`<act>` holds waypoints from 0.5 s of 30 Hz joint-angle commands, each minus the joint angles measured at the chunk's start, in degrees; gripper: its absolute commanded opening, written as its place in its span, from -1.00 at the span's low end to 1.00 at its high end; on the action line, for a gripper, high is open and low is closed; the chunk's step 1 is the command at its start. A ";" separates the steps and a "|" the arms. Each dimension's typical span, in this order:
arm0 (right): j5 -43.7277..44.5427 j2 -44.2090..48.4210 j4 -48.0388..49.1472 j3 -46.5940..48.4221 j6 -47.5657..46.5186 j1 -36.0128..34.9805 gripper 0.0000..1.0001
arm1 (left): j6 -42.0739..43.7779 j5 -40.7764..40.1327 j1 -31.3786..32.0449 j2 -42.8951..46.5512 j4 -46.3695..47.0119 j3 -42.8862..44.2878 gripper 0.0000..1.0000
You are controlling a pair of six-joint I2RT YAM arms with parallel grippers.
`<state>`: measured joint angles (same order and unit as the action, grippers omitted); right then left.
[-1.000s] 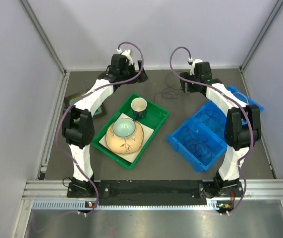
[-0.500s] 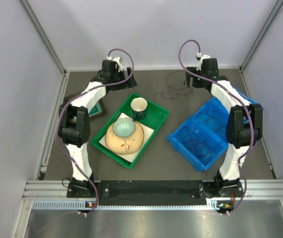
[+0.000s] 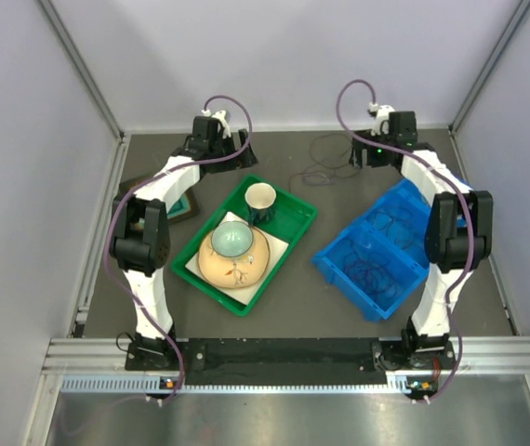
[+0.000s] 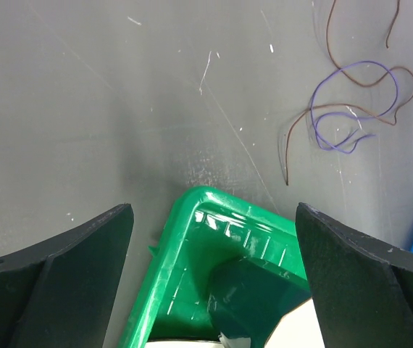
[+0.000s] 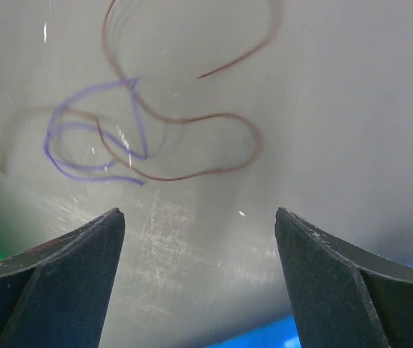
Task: Untangle the cables
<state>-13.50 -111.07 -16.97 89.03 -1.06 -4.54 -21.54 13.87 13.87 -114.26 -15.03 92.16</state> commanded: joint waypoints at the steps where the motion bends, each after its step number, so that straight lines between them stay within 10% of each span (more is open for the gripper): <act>1: 1.09 -4.94 1.50 2.98 -16.41 -5.74 0.67 | -0.26 0.11 -0.16 0.61 3.51 0.92 0.98; 15: 3.48 -16.82 -0.34 13.80 -21.35 -7.59 0.43 | 0.36 -0.51 -0.07 1.76 2.46 0.39 0.98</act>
<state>-10.39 -127.66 -18.00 99.44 -20.62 -12.45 -21.50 13.63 13.85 -114.26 -14.61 92.16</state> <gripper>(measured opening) 0.732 0.987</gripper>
